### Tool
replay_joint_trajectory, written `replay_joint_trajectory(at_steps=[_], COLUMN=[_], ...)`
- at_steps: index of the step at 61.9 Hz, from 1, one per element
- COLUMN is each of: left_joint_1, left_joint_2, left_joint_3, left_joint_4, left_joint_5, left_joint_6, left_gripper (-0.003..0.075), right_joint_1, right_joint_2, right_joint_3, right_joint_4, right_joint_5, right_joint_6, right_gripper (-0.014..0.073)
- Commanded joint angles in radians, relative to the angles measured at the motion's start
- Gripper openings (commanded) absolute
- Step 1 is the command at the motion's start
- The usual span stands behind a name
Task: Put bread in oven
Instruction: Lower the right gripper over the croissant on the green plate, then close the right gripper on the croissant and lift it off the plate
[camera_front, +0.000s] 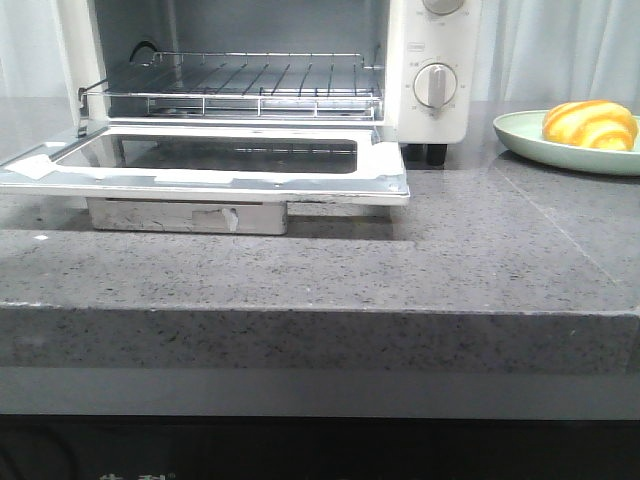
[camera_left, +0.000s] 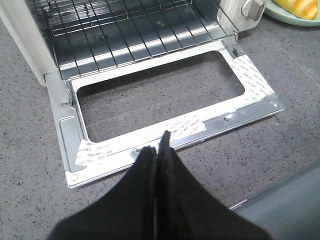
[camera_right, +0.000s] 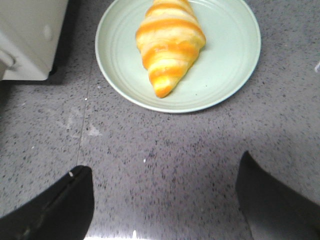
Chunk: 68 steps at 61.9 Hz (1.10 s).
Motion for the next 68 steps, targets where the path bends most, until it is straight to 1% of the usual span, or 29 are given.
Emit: replay_joint_trajectory(at_steps=[1,15,26,38,57,60,63,68], left_joint_1=[-0.004,-0.004,-0.004,-0.004,-0.004,-0.004,-0.004,-0.004], left_joint_2=[-0.015,-0.013,-0.013,-0.013,-0.013,-0.013,-0.013,-0.013], left_joint_3=[-0.027,-0.027,-0.027,-0.027,-0.027,-0.027,-0.027,-0.027], left_joint_4=[0.009,0.009,0.009,0.009,0.009,0.009,0.009,0.009], left_joint_5=[-0.065,-0.067,-0.067,-0.067,-0.067,-0.067,-0.067,-0.067], left_joint_6=[-0.011,-0.011,-0.011,-0.011,-0.011,-0.011,-0.011,-0.011], left_gripper=[-0.0018,-0.0018,-0.0018,-0.0018,-0.0018,-0.0018,-0.0018,-0.0018], right_joint_1=[-0.008,-0.008,-0.008,-0.008,-0.008,-0.008,-0.008,-0.008], right_joint_2=[0.082,0.324,0.473,0.588,0.67,0.674,0.674,0.674], right_joint_3=[-0.107,-0.3,-0.415,-0.487,-0.504,-0.504,-0.504,-0.504], right_joint_4=[0.004,0.004,0.004,0.004,0.004,0.004,0.004,0.004], right_joint_5=[-0.014,0.065,0.081,0.077,0.045,0.046,0.051,0.055], right_joint_6=[0.001,0.001,0.001,0.001,0.001,0.001,0.0,0.0], right_gripper=[0.0591,0.0591,0.0591,0.0591,0.0591,0.0575,0.0531,0.0385])
